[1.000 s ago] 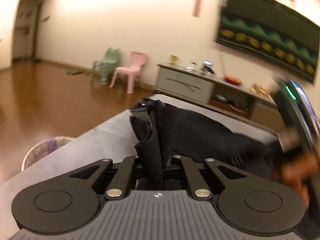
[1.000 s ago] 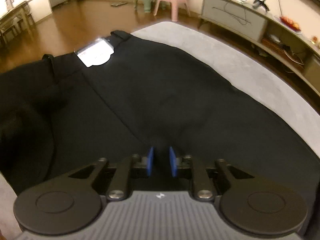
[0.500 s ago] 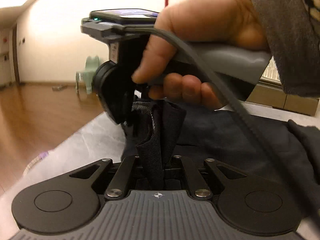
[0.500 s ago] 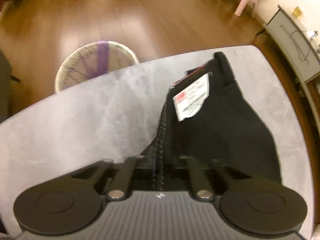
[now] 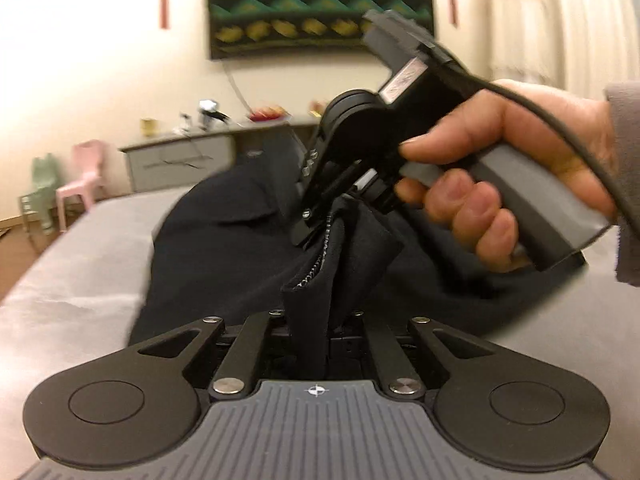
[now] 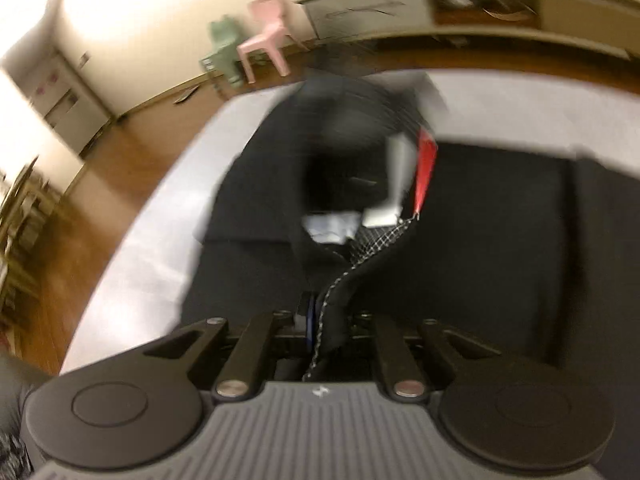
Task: Fold clothes
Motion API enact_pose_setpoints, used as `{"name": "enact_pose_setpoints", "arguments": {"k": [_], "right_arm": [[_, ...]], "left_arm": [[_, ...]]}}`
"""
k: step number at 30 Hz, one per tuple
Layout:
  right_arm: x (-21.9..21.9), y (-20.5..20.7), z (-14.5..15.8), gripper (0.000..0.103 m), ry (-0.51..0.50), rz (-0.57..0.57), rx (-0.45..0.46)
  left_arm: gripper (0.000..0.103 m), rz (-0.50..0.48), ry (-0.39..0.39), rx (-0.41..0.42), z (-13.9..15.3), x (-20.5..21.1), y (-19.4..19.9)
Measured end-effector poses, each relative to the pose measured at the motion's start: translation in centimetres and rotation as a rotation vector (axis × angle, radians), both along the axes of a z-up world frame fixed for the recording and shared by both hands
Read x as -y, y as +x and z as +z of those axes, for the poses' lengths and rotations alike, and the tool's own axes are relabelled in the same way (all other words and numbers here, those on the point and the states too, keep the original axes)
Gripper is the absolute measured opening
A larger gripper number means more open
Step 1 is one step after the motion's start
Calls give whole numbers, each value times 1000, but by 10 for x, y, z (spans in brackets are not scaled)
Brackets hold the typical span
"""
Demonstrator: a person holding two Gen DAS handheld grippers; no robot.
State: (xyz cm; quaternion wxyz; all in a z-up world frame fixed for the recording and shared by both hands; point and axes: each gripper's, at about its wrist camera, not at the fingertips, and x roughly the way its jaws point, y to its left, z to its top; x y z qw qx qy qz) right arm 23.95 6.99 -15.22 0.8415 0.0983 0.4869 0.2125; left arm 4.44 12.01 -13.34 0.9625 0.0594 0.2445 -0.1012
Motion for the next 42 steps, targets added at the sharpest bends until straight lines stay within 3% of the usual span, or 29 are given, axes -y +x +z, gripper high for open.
{"name": "enact_pose_setpoints", "arguments": {"k": [3, 7, 12, 14, 15, 17, 20, 24, 27, 29, 32, 34, 39, 42], "right_arm": [[13, -2, -27, 9, 16, -30, -16], [24, -3, -38, 9, 32, -62, 1], [36, 0, -36, 10, 5, -42, -6], [34, -3, -30, 15, -28, -26, 20], [33, -5, -26, 25, -45, -19, 33], [30, -10, -19, 36, -82, -11, 73], [19, -37, -9, 36, -152, -58, 241], [-6, -51, -40, 24, -232, 47, 207], [-7, -60, -53, 24, -284, 60, 231], [0, -58, -46, 24, -274, 25, 227], [11, -58, -28, 24, -250, -15, 243], [24, -60, -23, 24, -251, -30, 233], [72, -74, -24, 33, -243, -45, 183], [97, -89, -6, 38, -218, -58, 244]], "left_arm": [[9, -59, -55, -33, 2, -4, -7], [13, -221, -171, -76, 22, -22, -19], [13, -243, -172, -31, 64, -56, 3], [13, -198, -76, -30, 68, -69, 29], [13, -174, -51, -42, 65, -75, 43], [13, -125, -25, -72, 57, -83, 69], [13, -60, -5, -133, 40, -95, 106], [14, -22, -53, -257, 10, -109, 136], [15, -15, -62, -260, 12, -113, 141], [15, -17, -75, -248, 18, -113, 136], [15, -37, -34, -228, 21, -104, 137], [16, 1, 11, -269, 10, -102, 144], [15, 55, -48, -294, 22, -101, 134], [15, 7, -58, -274, 35, -85, 122]]}}
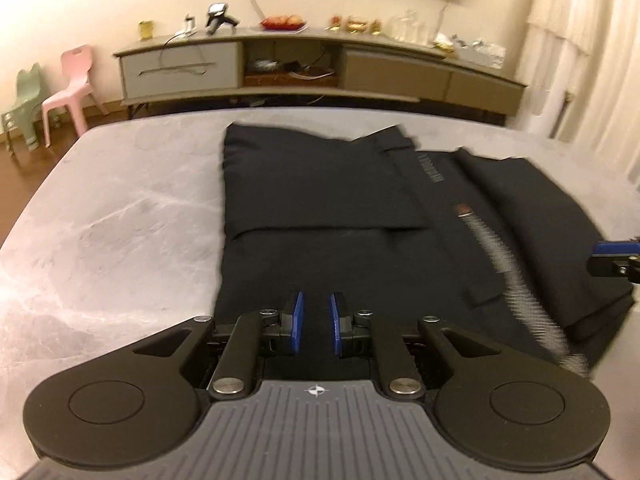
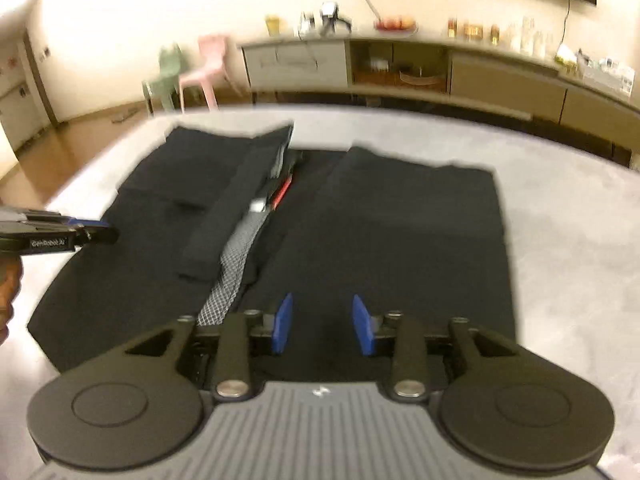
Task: Fold clothes
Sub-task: 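Pinch the garment edge with the right gripper beside the left gripper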
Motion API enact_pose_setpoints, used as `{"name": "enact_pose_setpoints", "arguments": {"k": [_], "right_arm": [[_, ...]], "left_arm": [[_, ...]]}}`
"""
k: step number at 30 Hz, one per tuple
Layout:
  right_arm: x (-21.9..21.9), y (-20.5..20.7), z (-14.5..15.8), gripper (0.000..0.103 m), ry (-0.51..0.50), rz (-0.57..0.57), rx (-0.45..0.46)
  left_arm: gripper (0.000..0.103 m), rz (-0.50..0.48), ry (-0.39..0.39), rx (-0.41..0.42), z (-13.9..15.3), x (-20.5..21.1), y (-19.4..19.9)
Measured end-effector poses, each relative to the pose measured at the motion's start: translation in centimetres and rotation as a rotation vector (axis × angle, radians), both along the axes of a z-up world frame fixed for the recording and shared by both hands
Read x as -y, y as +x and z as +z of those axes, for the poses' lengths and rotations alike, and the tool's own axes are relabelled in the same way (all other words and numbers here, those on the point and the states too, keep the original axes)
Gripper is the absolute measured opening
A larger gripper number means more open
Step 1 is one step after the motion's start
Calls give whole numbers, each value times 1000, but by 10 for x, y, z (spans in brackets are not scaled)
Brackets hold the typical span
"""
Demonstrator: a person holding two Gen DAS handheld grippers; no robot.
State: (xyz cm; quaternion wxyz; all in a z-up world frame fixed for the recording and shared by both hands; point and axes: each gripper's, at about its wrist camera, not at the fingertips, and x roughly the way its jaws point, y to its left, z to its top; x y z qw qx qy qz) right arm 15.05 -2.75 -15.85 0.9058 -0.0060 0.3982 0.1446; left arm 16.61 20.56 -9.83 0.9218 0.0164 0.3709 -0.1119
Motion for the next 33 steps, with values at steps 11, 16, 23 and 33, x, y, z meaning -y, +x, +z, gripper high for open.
{"name": "enact_pose_setpoints", "arguments": {"k": [11, 16, 23, 33], "right_arm": [[64, -22, -22, 51, -81, 55, -3], [72, -22, 4, 46, -2, 24, -11], [100, -28, 12, 47, 33, -29, -48], [118, -15, 5, 47, 41, -87, -71]], "left_arm": [[25, -40, 139, -38, -10, 80, -3], [31, -122, -157, -99, 11, 113, -7], [30, -66, -128, -154, -25, 163, -1], [19, 11, -302, -211, -18, 175, -5]]}}
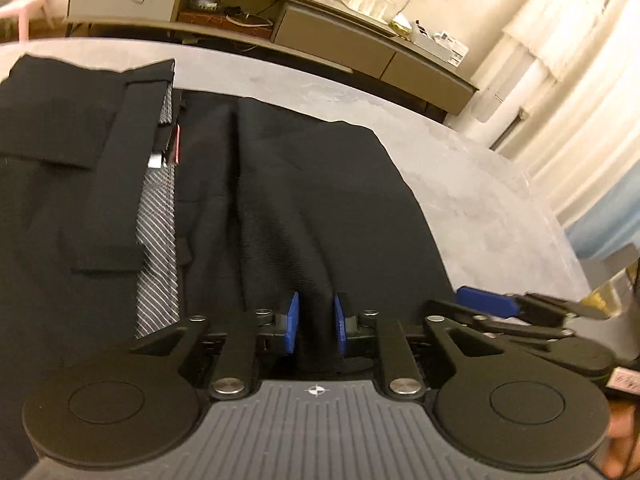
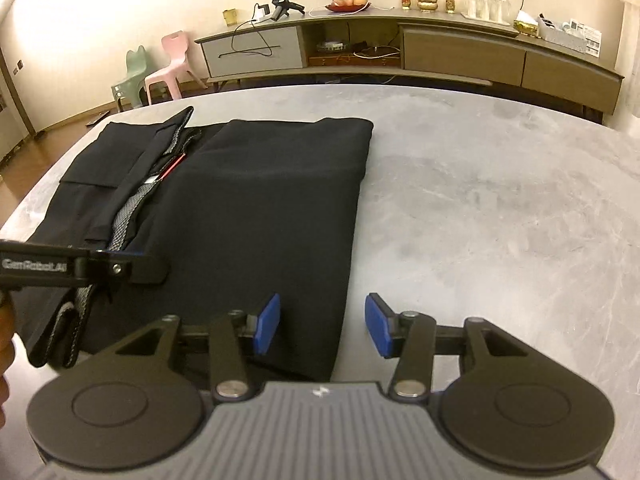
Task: Fold clothes
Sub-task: 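Pinch the garment edge with the right gripper beside the left gripper, then lift the garment edge with the left gripper and fold it over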
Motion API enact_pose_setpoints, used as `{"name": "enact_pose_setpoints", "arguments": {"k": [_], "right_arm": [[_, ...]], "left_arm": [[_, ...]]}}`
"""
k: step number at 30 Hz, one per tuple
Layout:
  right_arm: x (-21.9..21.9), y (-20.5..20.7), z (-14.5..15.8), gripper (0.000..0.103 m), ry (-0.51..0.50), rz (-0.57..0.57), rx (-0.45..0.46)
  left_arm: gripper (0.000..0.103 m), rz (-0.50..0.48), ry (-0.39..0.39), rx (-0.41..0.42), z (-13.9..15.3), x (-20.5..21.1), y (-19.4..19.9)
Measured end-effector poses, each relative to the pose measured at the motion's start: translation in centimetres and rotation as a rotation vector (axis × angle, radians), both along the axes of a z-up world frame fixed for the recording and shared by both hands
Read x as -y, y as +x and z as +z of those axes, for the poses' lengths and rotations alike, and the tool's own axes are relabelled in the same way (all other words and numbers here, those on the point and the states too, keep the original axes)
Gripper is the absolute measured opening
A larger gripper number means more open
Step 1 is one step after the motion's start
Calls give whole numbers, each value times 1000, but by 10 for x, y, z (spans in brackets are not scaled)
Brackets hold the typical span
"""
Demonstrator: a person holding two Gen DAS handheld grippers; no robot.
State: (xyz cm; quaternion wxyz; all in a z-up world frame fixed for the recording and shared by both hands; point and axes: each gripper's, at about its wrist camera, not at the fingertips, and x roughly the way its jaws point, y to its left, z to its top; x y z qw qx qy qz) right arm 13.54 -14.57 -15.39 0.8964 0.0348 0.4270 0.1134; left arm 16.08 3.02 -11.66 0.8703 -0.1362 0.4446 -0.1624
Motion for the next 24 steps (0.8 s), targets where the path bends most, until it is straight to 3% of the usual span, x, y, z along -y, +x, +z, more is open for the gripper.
{"name": "enact_pose_setpoints", "arguments": {"k": [4, 6, 10, 12, 14, 15, 16, 18, 20, 24], "right_arm": [[0, 0, -5, 48, 6, -11, -9], [0, 0, -5, 56, 10, -22, -8], [-1, -8, 1, 57, 28, -28, -1], [-5, -13, 0, 57, 18, -19, -11], [-9, -18, -1, 57, 7, -10, -18], [-11, -20, -2, 57, -2, -6, -16], [-14, -21, -3, 55, -13, -2, -10], [-20, -24, -2, 24, -42, 10, 18], [-24, -27, 3, 9, -71, 12, 54], [-35, -44, 21, 7, -148, 30, 185]], "left_arm": [[19, 7, 25, -7, -7, 2, 4], [19, 16, 52, -3, -10, 1, 3], [20, 18, 109, 18, -6, 2, -1], [27, 19, 149, 36, -2, 3, -5], [55, 31, 200, 72, 4, 5, -9], [59, 41, 223, 96, 8, 5, -11], [61, 48, 249, 124, 13, 5, -13], [64, 65, 293, 185, 27, 5, -17], [78, 67, 313, 253, 45, 7, -18], [83, -47, 284, 331, 83, 35, 1]]}}
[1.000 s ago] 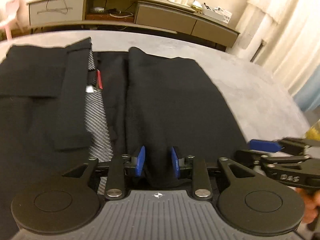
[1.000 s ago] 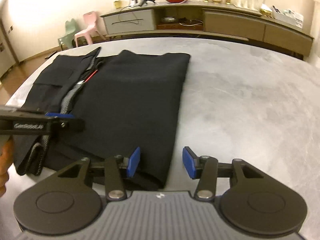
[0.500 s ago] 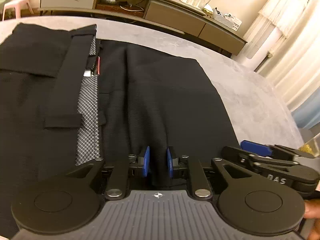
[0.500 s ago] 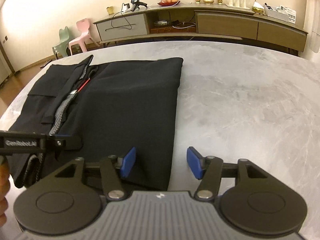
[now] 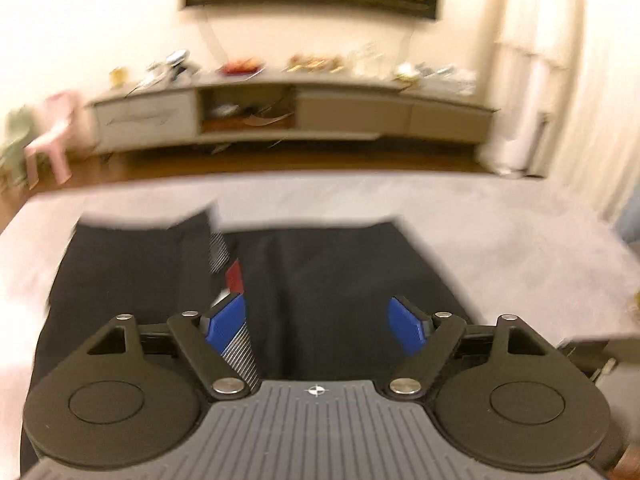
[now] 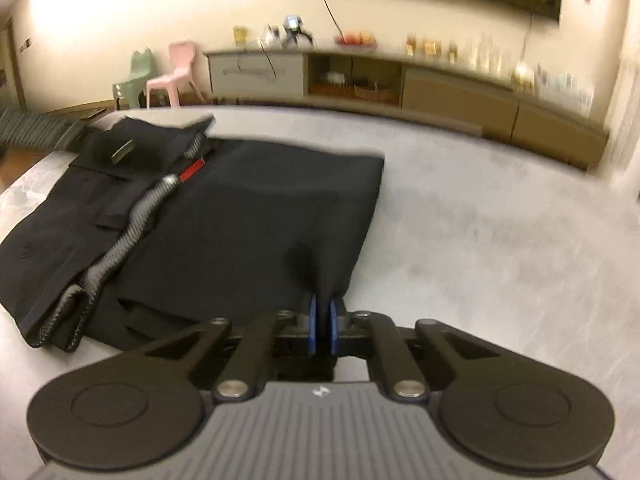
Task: Fold clothes
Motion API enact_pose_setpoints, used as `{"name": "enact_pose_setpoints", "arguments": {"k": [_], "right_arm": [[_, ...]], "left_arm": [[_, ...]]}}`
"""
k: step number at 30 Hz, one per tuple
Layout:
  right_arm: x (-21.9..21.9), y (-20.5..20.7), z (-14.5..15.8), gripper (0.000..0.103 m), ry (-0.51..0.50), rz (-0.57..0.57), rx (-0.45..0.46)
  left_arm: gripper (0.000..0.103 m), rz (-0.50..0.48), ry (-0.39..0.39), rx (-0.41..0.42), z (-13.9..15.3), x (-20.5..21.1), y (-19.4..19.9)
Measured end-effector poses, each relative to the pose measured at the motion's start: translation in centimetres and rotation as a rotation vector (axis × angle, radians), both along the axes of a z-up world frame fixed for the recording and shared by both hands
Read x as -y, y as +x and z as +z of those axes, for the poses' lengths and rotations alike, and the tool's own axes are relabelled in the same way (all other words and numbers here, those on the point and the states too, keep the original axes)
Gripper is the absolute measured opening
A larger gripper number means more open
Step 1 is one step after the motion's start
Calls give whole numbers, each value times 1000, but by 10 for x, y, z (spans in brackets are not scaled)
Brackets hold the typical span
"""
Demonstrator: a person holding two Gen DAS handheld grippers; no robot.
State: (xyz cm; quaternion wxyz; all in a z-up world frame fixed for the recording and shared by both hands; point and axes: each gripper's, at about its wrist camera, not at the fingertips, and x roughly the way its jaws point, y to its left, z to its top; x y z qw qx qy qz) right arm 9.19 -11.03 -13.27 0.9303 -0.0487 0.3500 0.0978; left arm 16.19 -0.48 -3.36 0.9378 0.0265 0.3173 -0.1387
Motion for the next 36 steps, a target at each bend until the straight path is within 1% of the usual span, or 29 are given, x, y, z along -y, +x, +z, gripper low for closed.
{"name": "enact_pose_setpoints", "arguments": {"k": [1, 2, 4, 5, 6, 7, 8, 9, 10, 11, 12, 13, 14, 16, 17, 18, 20, 21, 23, 25, 26, 27, 28, 29, 30, 31, 32, 34, 36], "right_arm": [[-3, -4, 5, 7, -22, 8, 34], [-8, -8, 8, 7, -48, 20, 65], [-15, -14, 13, 7, -91, 42, 115], [-17, -16, 14, 7, -109, 51, 125], [-18, -18, 14, 7, -122, 59, 135], [-19, -18, 14, 7, -124, 64, 141], [-20, -18, 15, 6, -121, 69, 142], [-21, -18, 16, 6, -118, 74, 142], [-22, -18, 16, 6, -114, 79, 144], [-21, -18, 18, 6, -106, 81, 148], [-20, -17, 19, 6, -99, 83, 153], [-19, -17, 21, 6, -91, 86, 158], [-18, -17, 23, 8, -78, 89, 165], [-11, -21, 32, 22, -16, 99, 189], [-7, -24, 37, 39, 33, 106, 195], [-3, -27, 42, 49, 87, 116, 197], [3, -32, 50, 50, 165, 145, 193], [3, -32, 49, 53, 181, 160, 181], [3, -32, 46, 54, 210, 187, 153], [-3, -24, 33, 55, 219, 207, 91], [-7, -22, 26, 55, 219, 220, 62], [-12, -22, 21, 55, 210, 235, 46], [-16, -22, 17, 55, 200, 249, 29], [-20, -22, 13, 55, 190, 266, 19], [-24, -24, 13, 55, 177, 286, 22], [-28, -26, 13, 55, 164, 306, 24], [-32, -28, 13, 57, 151, 326, 27], [-38, -30, 14, 59, 137, 348, 28], [-42, -31, 16, 59, 130, 355, 24]], "left_arm": [[87, -60, -2, -9, 8, 14, 8], [93, -111, 30, -40, 7, 31, 19], [93, -207, 119, -121, 0, 66, 41], [93, -254, 163, -161, -4, 83, 52], [93, -285, 227, -200, -15, 99, 62], [91, -291, 291, -223, -27, 111, 70], [81, -295, 334, -242, -38, 119, 75], [68, -302, 371, -261, -49, 125, 79], [38, -298, 392, -272, -56, 128, 81], [25, -300, 390, -264, -58, 126, 80], [17, -304, 382, -249, -58, 123, 79], [10, -298, 364, -229, -54, 117, 76], [8, -283, 335, -214, -47, 106, 74], [7, -218, 234, -183, -26, 66, 71], [7, -183, 180, -168, -15, 45, 69], [7, -131, 136, -153, -6, 16, 67], [7, -15, 54, -125, 9, -46, 62], [7, 53, 34, -120, 12, -79, 57], [8, 200, 43, -154, -3, -134, 55], [10, 327, 59, -191, -22, -180, 50], [19, 373, 69, -206, -33, -197, 44], [26, 397, 62, -206, -39, -209, 37], [47, 424, 63, -182, -40, -217, 29], [63, 455, 68, -152, -41, -224, 21], [67, 482, 103, -123, -41, -228, 16], [69, 509, 148, -95, -40, -231, 11], [69, 512, 160, -114, -45, -234, 11], [69, 501, 161, -185, -59, -239, 13], [66, 518, 113, -246, -74, -241, 13]]}}
